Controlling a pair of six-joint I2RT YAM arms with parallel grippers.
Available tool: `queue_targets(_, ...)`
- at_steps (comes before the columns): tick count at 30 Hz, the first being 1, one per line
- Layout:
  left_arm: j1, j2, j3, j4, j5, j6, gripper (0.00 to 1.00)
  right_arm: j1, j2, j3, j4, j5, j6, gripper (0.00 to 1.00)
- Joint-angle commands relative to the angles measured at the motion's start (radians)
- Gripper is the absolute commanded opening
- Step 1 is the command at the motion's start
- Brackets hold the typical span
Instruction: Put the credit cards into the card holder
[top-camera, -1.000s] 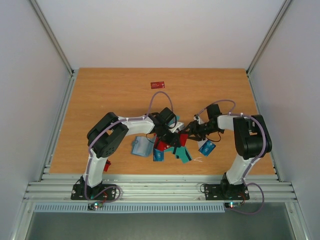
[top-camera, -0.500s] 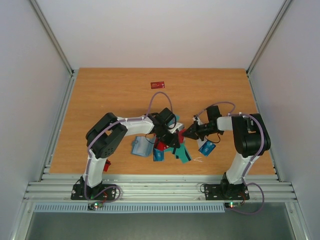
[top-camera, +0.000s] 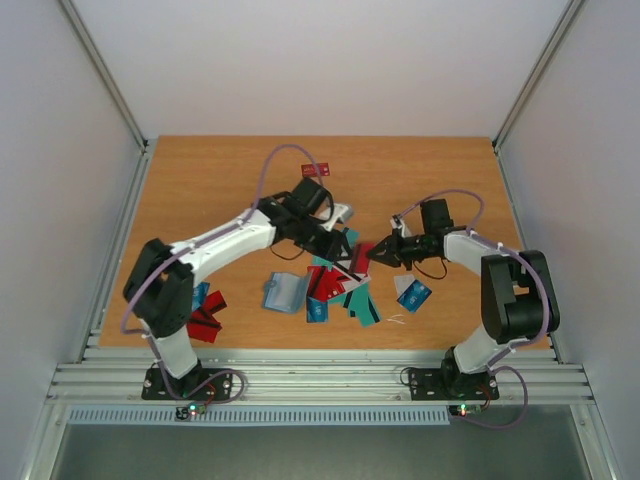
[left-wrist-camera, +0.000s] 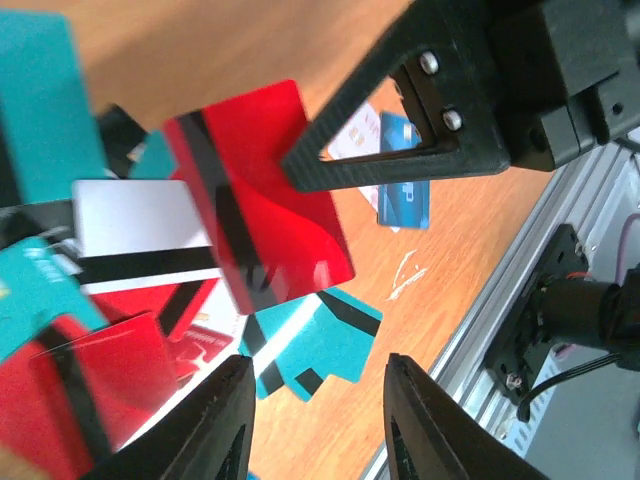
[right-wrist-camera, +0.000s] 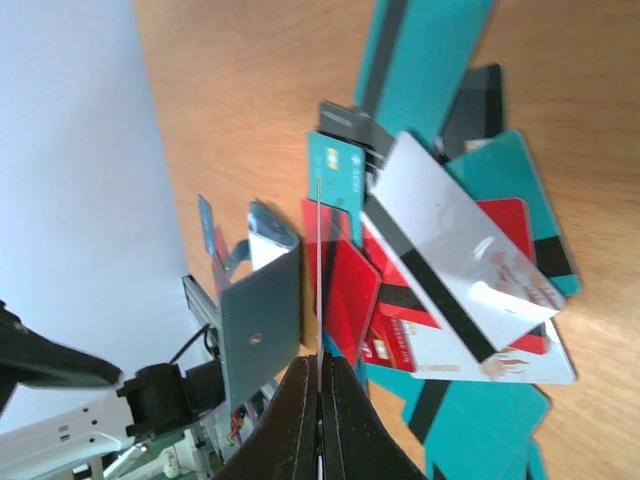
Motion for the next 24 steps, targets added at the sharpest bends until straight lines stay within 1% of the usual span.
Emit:
queue_targets(1,0.075,-0.109,0.017,-0.119,-0.017,0.001,0.41,0.006,-0.086,0.063,-0.062,-0.002,0.034,0.01)
queue_targets(5,0.149,-0.191,0.012,-0.185,0.007,0.039,0.49,0.031,-0.149,0.135,-0.107,-0.027,0.047,0.01)
queue_targets(9,0.222,-0.276,-0.019,-0.198,0.091,0.051,0.57,0.095,-0.187,0.202,-0.124,-0.056,0.076,0.01)
queue_targets(11,0.254,-0.312,-0.048,-0.189,0.156,0.051,0.61,0.132,-0.203,0.23,-0.116,-0.071,0.098,0.01)
queue_targets(15,0.297,-0.382,-0.114,-0.141,0.297,0.029,0.61,0.204,-0.223,0.27,-0.07,-0.118,0.15,0.01)
queue_targets(17,0.319,-0.443,-0.164,-0.064,0.35,-0.01,0.61,0.231,-0.229,0.288,-0.062,-0.126,0.163,0.01)
queue_targets(20,0.35,-0.514,-0.231,0.029,0.4,-0.09,0.6,0.256,-0.24,0.297,-0.005,-0.149,0.218,0.01)
queue_targets(24,0.369,-0.565,-0.298,0.127,0.465,-0.165,0.58,0.285,-0.239,0.301,0.106,-0.19,0.299,0.01)
